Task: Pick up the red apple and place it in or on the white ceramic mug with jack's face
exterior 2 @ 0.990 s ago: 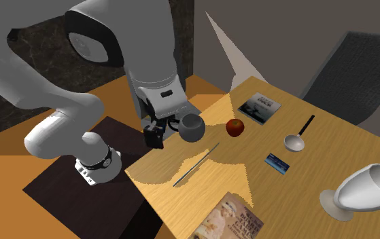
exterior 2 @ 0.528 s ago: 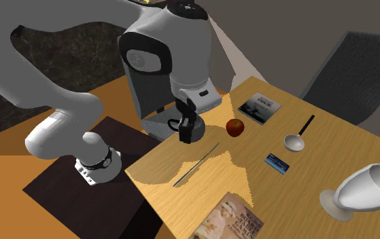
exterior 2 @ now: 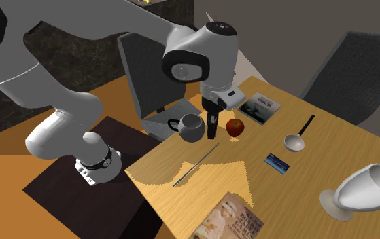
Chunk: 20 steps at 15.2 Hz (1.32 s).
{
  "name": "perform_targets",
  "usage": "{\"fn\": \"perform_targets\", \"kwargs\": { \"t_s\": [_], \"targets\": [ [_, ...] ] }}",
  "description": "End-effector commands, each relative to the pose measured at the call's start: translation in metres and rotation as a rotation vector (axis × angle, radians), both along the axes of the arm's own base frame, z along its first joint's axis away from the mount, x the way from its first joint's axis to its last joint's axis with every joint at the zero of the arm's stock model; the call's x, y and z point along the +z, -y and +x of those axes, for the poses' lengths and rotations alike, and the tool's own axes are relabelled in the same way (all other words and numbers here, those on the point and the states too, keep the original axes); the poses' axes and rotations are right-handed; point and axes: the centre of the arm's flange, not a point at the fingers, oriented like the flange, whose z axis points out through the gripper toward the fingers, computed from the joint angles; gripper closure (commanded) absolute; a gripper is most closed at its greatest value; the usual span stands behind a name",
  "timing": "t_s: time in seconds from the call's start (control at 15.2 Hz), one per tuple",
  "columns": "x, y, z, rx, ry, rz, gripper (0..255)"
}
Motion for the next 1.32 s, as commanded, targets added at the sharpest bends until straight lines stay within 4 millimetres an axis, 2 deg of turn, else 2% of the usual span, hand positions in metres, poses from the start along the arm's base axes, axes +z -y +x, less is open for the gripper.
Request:
{"fn": "perform_targets", "kwargs": {
  "t_s": [0.0, 0.66, 1.12, 1.25],
  "targets": [
    [-0.015, -0.022, 0.005, 0.021, 0.006, -0.002, 0],
    [-0.078, -0.128, 0.038, 0.123, 0.033, -0.017, 0],
    [-0.115, -0.128, 0.04, 0.123, 0.033, -0.017, 0],
    [-0.118, -0.128, 0.041, 0.123, 0.033, -0.017, 0]
  ]
}}
